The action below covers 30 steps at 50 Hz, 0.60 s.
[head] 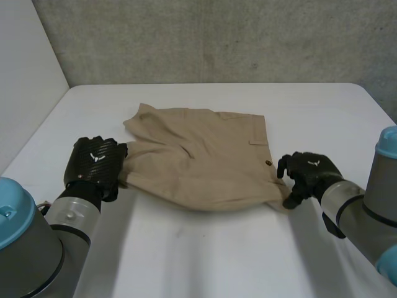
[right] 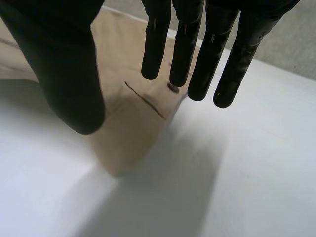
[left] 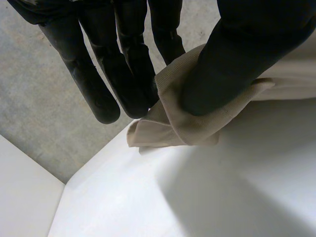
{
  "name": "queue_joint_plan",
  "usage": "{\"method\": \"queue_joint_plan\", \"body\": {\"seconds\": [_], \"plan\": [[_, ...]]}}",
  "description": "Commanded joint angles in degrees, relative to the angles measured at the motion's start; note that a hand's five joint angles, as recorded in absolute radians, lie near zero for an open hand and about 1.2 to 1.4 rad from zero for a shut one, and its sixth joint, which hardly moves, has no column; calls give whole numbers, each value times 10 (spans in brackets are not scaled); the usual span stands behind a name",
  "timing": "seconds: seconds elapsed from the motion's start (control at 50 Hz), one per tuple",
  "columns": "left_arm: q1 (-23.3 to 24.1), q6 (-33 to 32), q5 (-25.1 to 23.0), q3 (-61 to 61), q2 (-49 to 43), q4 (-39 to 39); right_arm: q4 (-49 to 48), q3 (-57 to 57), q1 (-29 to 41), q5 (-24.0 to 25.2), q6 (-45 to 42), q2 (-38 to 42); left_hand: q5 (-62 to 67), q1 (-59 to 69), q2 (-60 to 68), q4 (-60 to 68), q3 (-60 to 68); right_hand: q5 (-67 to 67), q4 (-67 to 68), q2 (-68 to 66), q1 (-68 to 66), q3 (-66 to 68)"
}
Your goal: Fold the shorts.
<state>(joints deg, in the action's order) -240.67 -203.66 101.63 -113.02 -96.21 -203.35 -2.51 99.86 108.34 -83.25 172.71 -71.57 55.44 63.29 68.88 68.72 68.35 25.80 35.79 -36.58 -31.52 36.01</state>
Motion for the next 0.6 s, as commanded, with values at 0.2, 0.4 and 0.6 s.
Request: {"method": "queue_joint_plan", "body": {"seconds": [0.2, 0.4, 0.6], "plan": [[-13, 17, -5, 2, -3, 1, -70, 86, -1, 35, 0, -19, 146, 167, 111, 113, 117, 7, 7, 1, -50, 5], [-15, 17, -5, 2, -4, 1, -144, 76, 1, 32, -6, 32, 146, 167, 111, 113, 117, 27, 27, -19, -70, 25], [-15, 16, -5, 1, -3, 3, -152, 41, 10, 25, -11, 64, 146, 167, 111, 113, 117, 393, 393, -385, -435, 391]]}}
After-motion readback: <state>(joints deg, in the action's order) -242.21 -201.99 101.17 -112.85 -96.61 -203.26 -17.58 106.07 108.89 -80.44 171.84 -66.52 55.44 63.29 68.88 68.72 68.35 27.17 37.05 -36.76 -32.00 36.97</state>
